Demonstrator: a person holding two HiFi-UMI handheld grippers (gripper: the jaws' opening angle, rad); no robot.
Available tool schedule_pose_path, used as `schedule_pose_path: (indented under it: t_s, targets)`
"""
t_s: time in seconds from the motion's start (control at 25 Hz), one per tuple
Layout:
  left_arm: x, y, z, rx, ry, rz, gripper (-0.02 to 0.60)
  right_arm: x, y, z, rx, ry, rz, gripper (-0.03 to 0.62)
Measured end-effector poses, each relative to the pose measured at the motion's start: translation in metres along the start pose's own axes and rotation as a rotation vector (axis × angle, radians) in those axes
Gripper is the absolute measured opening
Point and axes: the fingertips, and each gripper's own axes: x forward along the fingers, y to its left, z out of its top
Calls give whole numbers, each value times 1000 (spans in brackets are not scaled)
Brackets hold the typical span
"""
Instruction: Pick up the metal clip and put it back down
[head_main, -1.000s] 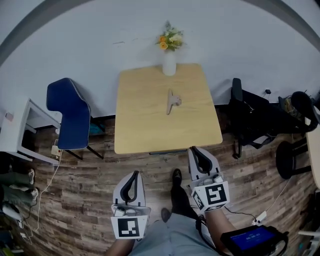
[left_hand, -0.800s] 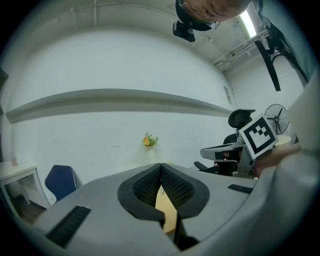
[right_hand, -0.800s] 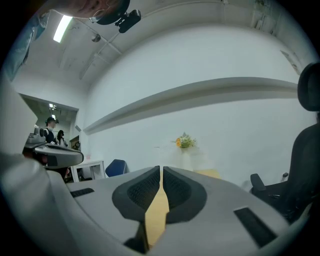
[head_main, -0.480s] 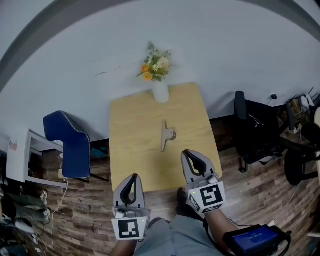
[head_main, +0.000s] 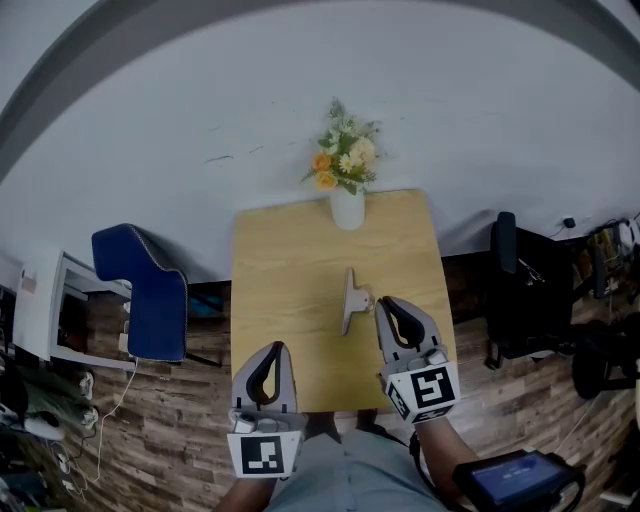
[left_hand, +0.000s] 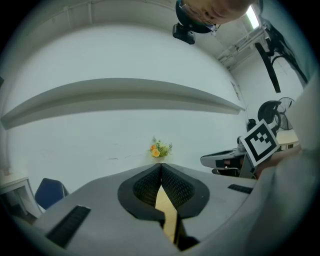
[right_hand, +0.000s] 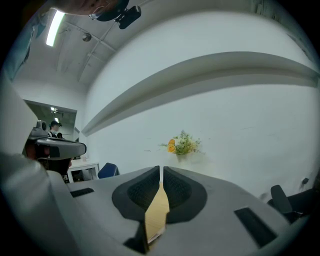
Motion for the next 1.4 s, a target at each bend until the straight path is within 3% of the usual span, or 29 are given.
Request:
schedule_pose_path:
  t_s: [0.28, 0.44, 0.52, 0.68, 0.88, 1.04, 1.2, 1.4]
  targets:
    - [63, 38, -22, -26, 56, -83, 18, 66, -8, -37, 36, 81, -35, 51]
    - [98, 46, -57, -28, 131, -147, 18, 91, -20, -83, 99, 154, -64, 57]
    - [112, 46, -79, -31, 170, -178, 18, 100, -29, -110, 133, 196, -88, 109]
    - [130, 48, -122, -49, 258, -220, 18, 110, -41, -163, 195, 278, -136, 127]
    - [137, 51, -165, -68, 358, -248, 18, 115, -41, -213, 259, 368, -163, 133]
    - [144, 57, -188, -71, 387, -248, 18, 125, -49, -226, 261, 357, -199, 133]
    - [146, 62, -191, -82, 389, -235, 18, 123, -61, -234, 305, 370, -248, 133]
    - [144, 69, -193, -79, 402, -218, 18, 132, -55, -252, 334, 424, -211, 133]
